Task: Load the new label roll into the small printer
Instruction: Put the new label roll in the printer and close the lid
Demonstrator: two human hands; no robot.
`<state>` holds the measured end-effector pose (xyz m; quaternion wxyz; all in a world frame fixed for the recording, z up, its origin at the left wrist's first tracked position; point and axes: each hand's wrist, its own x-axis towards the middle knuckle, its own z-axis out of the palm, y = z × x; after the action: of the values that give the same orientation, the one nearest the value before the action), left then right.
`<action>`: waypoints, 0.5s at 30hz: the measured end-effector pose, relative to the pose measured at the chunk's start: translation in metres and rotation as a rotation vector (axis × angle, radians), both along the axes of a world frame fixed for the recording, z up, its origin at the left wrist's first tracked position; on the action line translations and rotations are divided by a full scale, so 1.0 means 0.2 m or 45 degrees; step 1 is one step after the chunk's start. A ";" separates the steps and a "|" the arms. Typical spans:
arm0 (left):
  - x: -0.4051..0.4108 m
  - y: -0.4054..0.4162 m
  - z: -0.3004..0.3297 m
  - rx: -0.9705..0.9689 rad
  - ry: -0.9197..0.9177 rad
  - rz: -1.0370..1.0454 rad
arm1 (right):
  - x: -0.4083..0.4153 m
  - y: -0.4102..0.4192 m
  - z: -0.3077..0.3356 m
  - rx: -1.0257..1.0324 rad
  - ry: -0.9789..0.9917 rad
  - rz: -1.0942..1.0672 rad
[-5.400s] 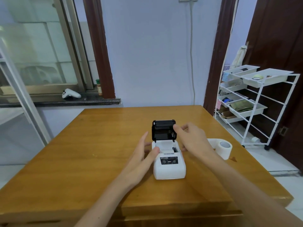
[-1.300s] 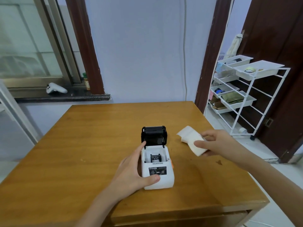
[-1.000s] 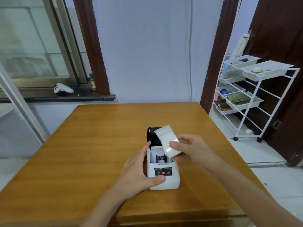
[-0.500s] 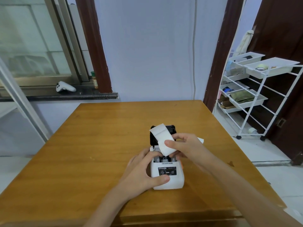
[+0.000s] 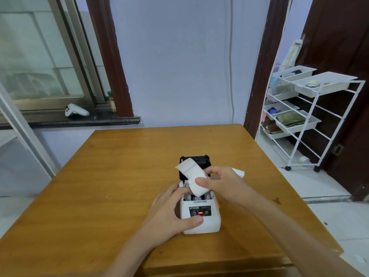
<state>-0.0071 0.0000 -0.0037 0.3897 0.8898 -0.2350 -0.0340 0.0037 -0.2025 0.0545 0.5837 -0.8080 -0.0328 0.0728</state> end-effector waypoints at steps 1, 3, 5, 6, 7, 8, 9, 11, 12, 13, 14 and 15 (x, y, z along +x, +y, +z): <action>0.00 0.00 -0.01 -0.004 0.000 -0.001 | 0.00 0.00 0.00 0.003 0.000 -0.001; 0.00 0.00 0.00 -0.001 0.002 0.001 | 0.00 0.00 -0.01 -0.004 -0.009 -0.008; -0.01 0.00 0.00 0.016 0.004 0.000 | 0.00 -0.01 -0.02 -0.028 -0.036 -0.007; -0.01 0.00 0.01 0.021 0.007 0.002 | 0.00 -0.01 -0.03 -0.034 -0.042 -0.003; -0.01 0.01 0.01 0.018 0.008 0.001 | 0.00 -0.02 -0.03 -0.036 -0.042 -0.001; 0.00 0.01 0.01 0.017 0.007 0.000 | 0.00 -0.02 -0.03 -0.037 -0.033 0.001; 0.00 0.01 0.01 0.024 0.007 0.000 | 0.00 -0.02 -0.03 -0.032 -0.019 0.002; 0.00 0.01 0.00 0.040 0.011 0.005 | 0.01 -0.02 -0.03 -0.010 0.000 0.004; 0.00 0.01 0.00 0.043 0.015 0.009 | 0.01 -0.02 -0.03 -0.006 -0.001 0.000; 0.00 0.01 0.00 0.046 0.021 0.011 | 0.02 -0.02 -0.03 -0.005 -0.013 -0.003; -0.01 0.01 0.01 0.045 0.025 0.010 | 0.03 -0.01 -0.02 -0.006 -0.029 -0.007; -0.01 0.01 0.01 0.044 0.030 0.007 | 0.03 -0.01 -0.02 -0.007 -0.045 -0.009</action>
<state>-0.0087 0.0012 -0.0013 0.3772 0.8966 -0.2273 -0.0476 0.0101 -0.2042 0.0509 0.5812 -0.8108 -0.0401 0.0563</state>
